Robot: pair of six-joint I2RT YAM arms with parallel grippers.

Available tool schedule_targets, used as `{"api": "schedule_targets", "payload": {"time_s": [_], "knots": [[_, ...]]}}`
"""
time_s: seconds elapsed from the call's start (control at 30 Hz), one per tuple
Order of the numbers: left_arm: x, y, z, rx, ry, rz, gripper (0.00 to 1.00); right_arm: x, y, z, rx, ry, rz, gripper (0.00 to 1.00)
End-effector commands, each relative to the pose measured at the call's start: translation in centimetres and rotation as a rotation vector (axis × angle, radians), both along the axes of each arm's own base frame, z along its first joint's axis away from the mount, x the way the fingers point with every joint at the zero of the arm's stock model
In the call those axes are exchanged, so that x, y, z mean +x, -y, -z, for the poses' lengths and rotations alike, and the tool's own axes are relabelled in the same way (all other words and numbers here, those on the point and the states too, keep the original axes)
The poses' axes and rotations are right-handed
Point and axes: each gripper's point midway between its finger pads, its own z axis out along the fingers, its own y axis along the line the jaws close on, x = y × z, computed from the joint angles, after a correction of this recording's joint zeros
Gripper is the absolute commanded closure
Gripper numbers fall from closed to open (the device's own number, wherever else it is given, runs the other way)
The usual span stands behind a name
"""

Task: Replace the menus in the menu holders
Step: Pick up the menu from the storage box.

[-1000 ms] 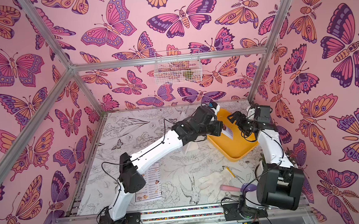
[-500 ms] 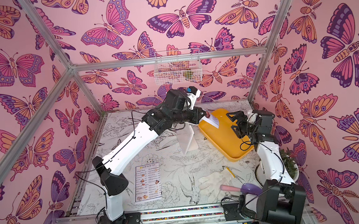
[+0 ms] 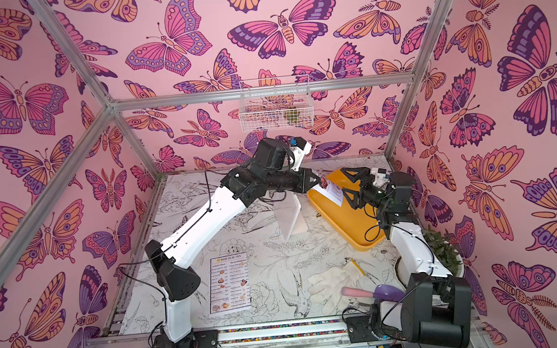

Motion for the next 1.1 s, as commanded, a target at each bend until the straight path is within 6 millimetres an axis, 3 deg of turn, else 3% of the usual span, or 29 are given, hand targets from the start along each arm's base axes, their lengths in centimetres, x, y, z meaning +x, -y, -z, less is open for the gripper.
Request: {"api": "schedule_targets", "payload": {"time_s": [0.0, 0.23, 0.43, 0.67, 1.07], "knots": [[0.3, 0.6, 0.5, -0.027, -0.035, 0.02, 1.0, 0.1, -0.7, -0.8, 0.051, 0.031, -0.037, 0.08], [0.2, 0.3, -0.7, -0.058, -0.037, 0.031, 1.0, 0.1, -0.9, -0.5, 0.05, 0.036, -0.049, 0.08], [1.4, -0.5, -0.8, -0.059, -0.032, 0.001, 1.0, -0.7, -0.9, 1.0, -0.007, -0.004, -0.048, 0.07], [1.6, -0.2, -0.5, -0.063, -0.04, 0.01, 1.0, -1.6, -1.3, 0.5, 0.009, -0.002, -0.062, 0.05], [1.1, 0.6, -0.5, -0.088, -0.077, 0.059, 1.0, -0.6, -2.2, -1.4, 0.132, 0.039, -0.091, 0.06]]}}
